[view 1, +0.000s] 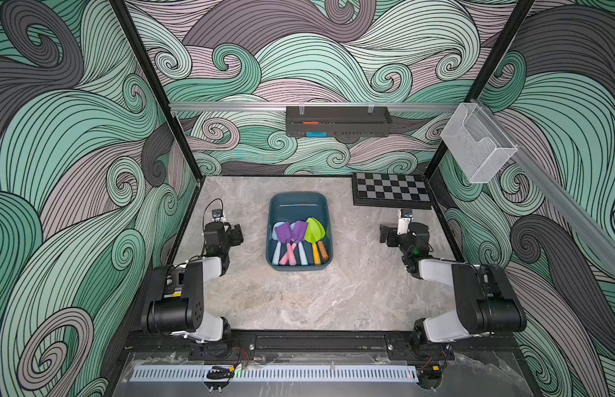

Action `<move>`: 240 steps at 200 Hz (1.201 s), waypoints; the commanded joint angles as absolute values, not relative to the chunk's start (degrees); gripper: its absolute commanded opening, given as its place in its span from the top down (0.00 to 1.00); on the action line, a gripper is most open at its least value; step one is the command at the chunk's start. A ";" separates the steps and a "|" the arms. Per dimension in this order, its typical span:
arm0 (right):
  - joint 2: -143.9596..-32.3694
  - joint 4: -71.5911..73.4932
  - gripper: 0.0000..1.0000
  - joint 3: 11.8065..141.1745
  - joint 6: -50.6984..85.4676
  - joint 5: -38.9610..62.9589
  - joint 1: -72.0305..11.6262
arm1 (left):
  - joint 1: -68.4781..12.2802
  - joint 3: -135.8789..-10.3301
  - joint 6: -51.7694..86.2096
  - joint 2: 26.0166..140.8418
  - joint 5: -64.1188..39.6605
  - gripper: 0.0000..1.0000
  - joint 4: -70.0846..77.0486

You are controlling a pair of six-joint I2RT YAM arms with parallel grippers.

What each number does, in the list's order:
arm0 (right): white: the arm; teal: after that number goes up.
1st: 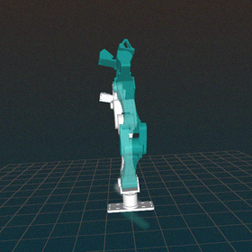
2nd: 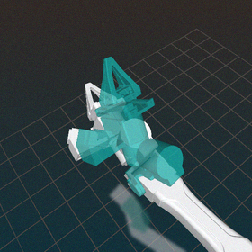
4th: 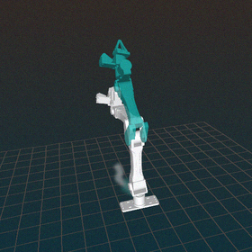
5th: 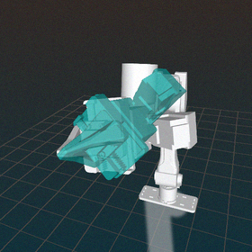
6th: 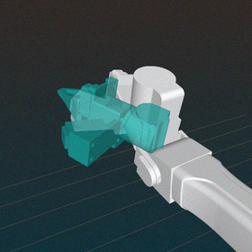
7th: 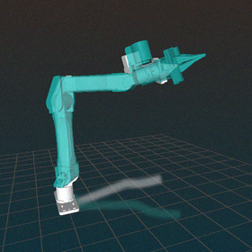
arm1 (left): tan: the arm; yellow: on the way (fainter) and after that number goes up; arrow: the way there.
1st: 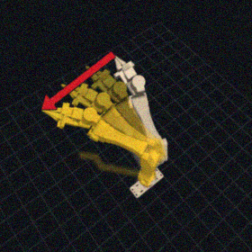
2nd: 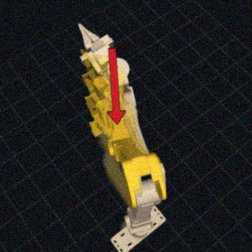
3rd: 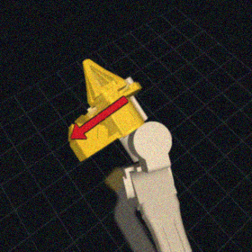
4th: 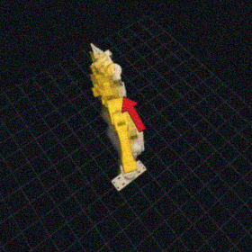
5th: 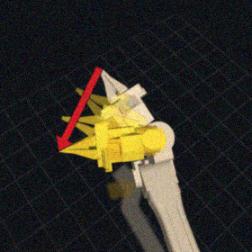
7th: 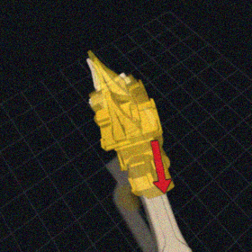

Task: Put the shovel into the storage box
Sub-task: Reset both arms

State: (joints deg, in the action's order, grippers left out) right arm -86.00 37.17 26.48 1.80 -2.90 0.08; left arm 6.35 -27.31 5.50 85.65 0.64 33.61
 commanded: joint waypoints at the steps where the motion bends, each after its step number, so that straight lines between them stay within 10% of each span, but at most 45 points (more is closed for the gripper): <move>1: -86.55 43.13 0.01 25.95 0.04 -0.53 0.03 | 5.80 -28.00 1.75 87.61 -2.88 0.19 36.71; 53: -89.71 56.18 0.01 20.55 0.18 -1.84 -0.09 | 5.48 -27.19 1.69 87.81 -2.33 0.01 38.13; 240: -92.56 81.29 0.01 8.93 0.44 -3.17 -0.10 | 5.35 -27.14 1.76 87.63 -2.04 0.01 37.97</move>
